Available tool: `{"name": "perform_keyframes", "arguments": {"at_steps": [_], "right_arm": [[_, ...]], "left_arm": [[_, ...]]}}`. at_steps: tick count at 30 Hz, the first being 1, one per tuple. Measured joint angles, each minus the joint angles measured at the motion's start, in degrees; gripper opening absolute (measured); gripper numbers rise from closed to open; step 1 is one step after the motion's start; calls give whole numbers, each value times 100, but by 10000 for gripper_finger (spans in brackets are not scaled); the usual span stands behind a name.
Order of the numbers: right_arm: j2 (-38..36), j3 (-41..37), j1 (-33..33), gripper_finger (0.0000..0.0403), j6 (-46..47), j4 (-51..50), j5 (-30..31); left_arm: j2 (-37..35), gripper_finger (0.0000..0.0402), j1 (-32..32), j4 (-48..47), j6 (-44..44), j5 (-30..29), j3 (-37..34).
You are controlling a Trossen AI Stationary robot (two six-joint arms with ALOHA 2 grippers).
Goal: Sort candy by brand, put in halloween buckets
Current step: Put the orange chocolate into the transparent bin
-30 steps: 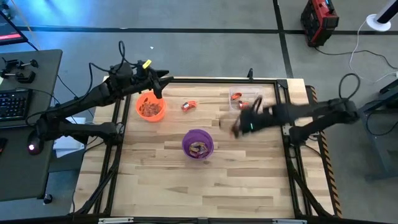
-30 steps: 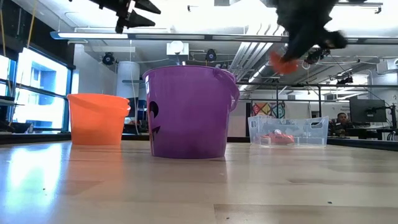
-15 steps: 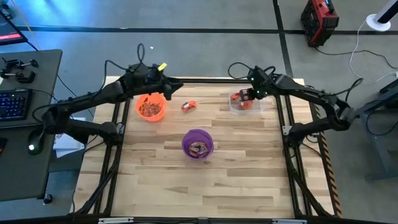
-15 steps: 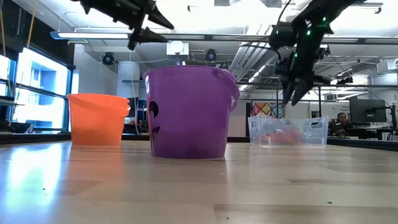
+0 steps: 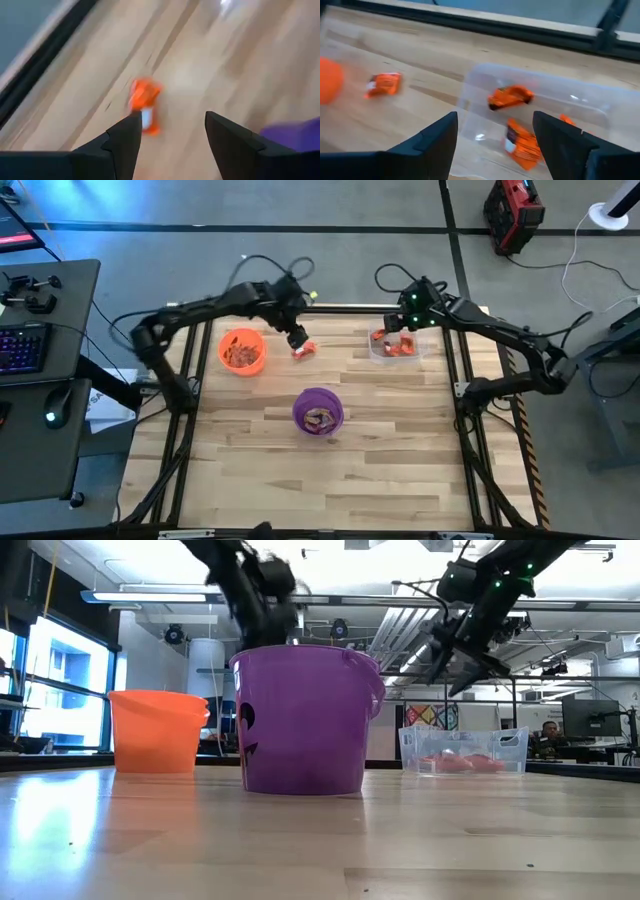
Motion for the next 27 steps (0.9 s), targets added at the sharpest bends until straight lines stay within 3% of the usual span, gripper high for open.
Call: {"name": "perform_keyframes", "arguments": {"at_steps": [5,11,23,27], "right_arm": [[-29,0,67,252,33,46,-272],[-31,0,248,252,151,48,-290],[-32,0,385,252,444,82,-274],[-37,0,387,252,506,169,-292]], "left_arm": [[1014,209,99,-409,552,-583,26],[1656,209,182,-38,797,-586,32],[2144,208,337,381,940,-49,32],[2215,167,382,370,945,-49,32]]}}
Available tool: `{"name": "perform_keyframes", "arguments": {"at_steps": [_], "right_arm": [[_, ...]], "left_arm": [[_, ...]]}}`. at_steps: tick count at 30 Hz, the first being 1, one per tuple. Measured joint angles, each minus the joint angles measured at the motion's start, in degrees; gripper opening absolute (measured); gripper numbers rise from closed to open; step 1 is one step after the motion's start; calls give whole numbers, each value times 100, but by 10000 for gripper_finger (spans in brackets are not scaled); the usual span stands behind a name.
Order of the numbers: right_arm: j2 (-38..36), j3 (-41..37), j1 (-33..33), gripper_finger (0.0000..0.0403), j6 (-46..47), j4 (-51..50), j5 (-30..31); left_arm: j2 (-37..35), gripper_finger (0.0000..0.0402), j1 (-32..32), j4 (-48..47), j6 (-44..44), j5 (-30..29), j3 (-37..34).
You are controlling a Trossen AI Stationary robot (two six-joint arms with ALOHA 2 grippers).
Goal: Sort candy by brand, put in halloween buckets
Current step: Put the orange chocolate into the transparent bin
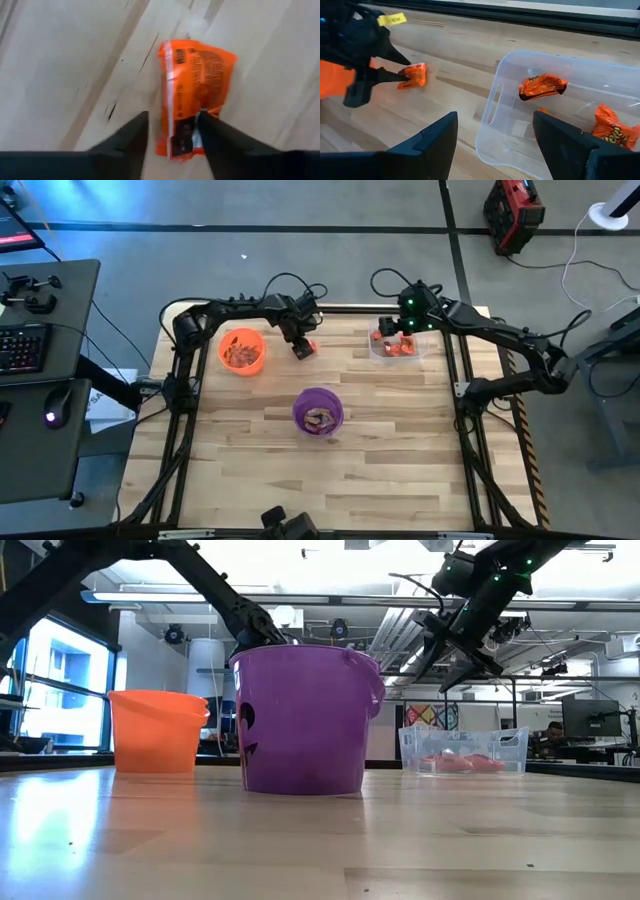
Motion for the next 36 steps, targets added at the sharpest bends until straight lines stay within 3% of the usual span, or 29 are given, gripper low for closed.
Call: {"name": "perform_keyframes", "arguments": {"at_steps": [4,6,10,16,20,25,31,36], "right_arm": [[-114,0,4,252,202,216,-162],[-268,3,4,252,283,321,-261],[-707,210,30,252,300,331,-393],[-1380,410,114,252,486,881,-12],[-1646,417,131,252,645,1247,377],[-1670,417,141,252,784,1247,757],[-1557,417,155,252,896,1231,789],[-1552,417,155,252,892,1231,789]], "left_arm": [[-54,43,0,74,89,74,4],[-193,16,1,51,64,137,7],[-822,16,5,352,-46,202,2],[-1353,4,-227,2257,-706,629,52],[-970,2,-525,2735,-1337,1104,411],[-255,1,-999,3493,-1683,1159,1168],[922,5,-1298,4799,-1699,548,2023],[1609,47,-1324,4719,-1698,428,2718]]}}
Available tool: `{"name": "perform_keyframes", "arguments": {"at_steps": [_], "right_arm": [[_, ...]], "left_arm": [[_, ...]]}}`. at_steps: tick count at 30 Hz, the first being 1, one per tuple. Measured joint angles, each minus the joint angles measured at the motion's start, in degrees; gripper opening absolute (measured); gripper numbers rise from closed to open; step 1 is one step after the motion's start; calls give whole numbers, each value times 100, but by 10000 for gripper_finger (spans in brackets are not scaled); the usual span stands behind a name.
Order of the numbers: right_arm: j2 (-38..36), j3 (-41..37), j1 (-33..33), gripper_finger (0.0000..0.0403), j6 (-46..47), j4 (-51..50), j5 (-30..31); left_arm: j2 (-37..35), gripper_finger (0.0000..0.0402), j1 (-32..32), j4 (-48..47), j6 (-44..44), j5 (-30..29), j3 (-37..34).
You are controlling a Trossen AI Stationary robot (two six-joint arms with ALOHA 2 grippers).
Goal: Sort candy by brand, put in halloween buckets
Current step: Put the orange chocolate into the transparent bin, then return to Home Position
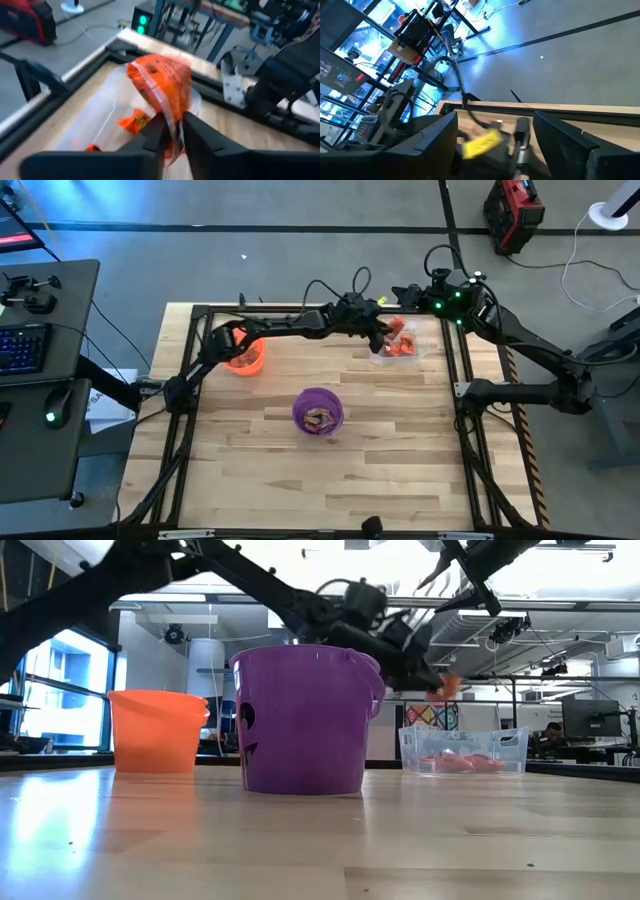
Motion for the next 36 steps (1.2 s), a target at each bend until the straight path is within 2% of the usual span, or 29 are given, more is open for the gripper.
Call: {"name": "perform_keyframes", "arguments": {"at_steps": [4,6,9,13,16,19,22,24,26,28,29,32,36], "right_arm": [[-2,0,0,252,-78,2,2],[-2,0,0,252,-202,2,2],[-4,0,0,252,-380,2,2],[-20,0,-2,252,-512,2,23],[-20,0,-7,252,-714,-27,61],[-20,0,-7,246,-1002,-262,57],[-20,0,20,215,-1255,-647,-133],[-20,0,110,169,-1314,-909,-425],[-20,0,289,103,-1308,-1107,-744],[-20,-2,548,32,-1310,-1179,-926],[-20,-2,682,18,-1311,-1192,-941],[-11,-2,1031,20,-1252,-1207,-942],[-11,-4,1309,3,-941,-1209,-938]], "left_arm": [[151,115,24,-462,67,49,251],[102,152,58,-611,181,-26,270],[-116,193,186,-1312,196,30,267],[-660,211,478,-2711,293,589,266],[-1324,198,568,-3251,721,585,-108],[-2351,161,448,-2594,922,251,-1211],[-3730,103,283,-1233,695,102,-2877],[-4694,56,165,-281,462,51,-4142],[-5704,17,38,396,203,-171,-5385],[-6668,10,-86,905,-191,-462,-6450],[-7133,13,-128,1093,-364,-573,-6913],[-8313,7,-138,1555,-809,-911,-8187],[-9373,2,-134,2534,-1340,-1250,-9541]]}}
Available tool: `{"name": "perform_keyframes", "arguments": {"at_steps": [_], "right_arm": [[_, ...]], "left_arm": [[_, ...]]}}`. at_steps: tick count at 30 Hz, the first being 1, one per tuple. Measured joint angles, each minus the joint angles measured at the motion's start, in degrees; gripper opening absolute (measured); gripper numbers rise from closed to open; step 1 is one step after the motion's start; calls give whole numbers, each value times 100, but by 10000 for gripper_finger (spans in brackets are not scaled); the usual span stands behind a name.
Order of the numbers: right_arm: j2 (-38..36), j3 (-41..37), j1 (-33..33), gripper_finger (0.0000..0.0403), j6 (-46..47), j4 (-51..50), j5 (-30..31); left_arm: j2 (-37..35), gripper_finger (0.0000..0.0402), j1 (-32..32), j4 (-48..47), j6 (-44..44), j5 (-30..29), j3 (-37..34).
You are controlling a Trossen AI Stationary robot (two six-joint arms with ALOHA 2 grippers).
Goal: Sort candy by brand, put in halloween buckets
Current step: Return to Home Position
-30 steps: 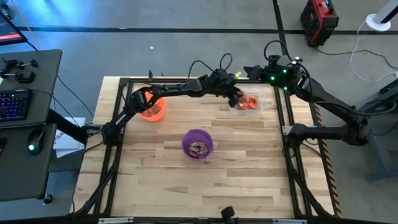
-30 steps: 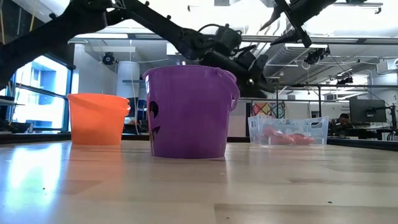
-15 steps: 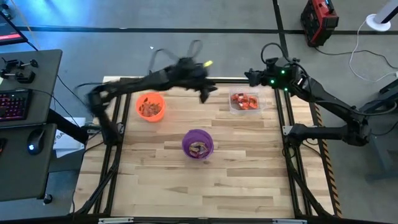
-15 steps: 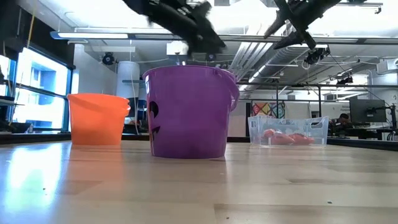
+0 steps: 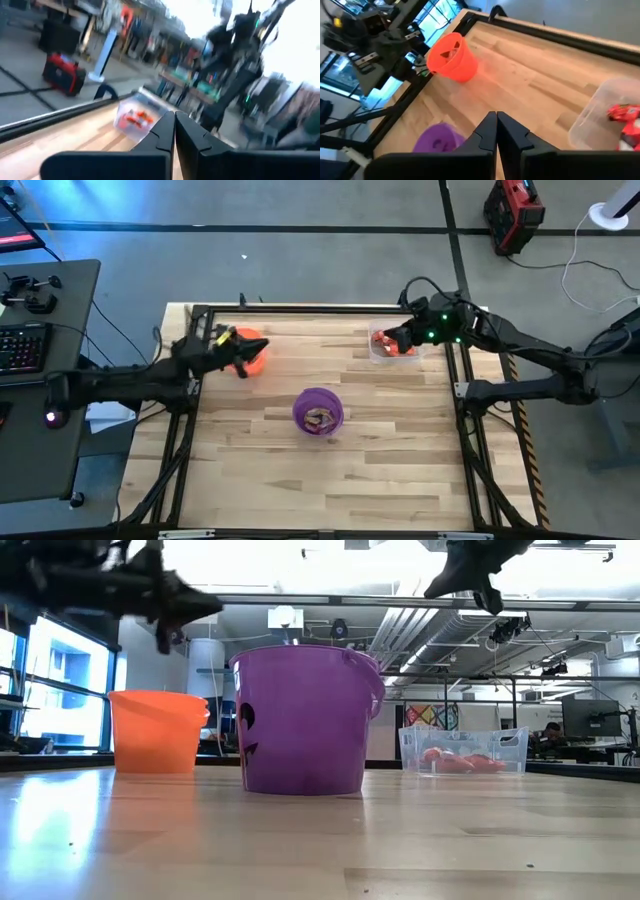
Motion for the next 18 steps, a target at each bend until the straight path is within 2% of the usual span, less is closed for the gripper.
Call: {"name": "perform_keyframes", "arguments": {"at_steps": [3,10,13,18], "right_arm": [[-4,0,148,9,201,-31,-48],[-9,-2,672,2,790,-336,-40],[-9,-7,1051,1,1036,-624,228],[-145,-80,1728,0,1241,-1032,508]], "left_arm": [[-491,1,-11,495,-363,-100,-685],[-1137,0,-385,551,-854,-254,-1481],[-1322,0,-624,78,-885,-571,-1525],[-1502,0,-809,98,-817,-719,-1524]]}}
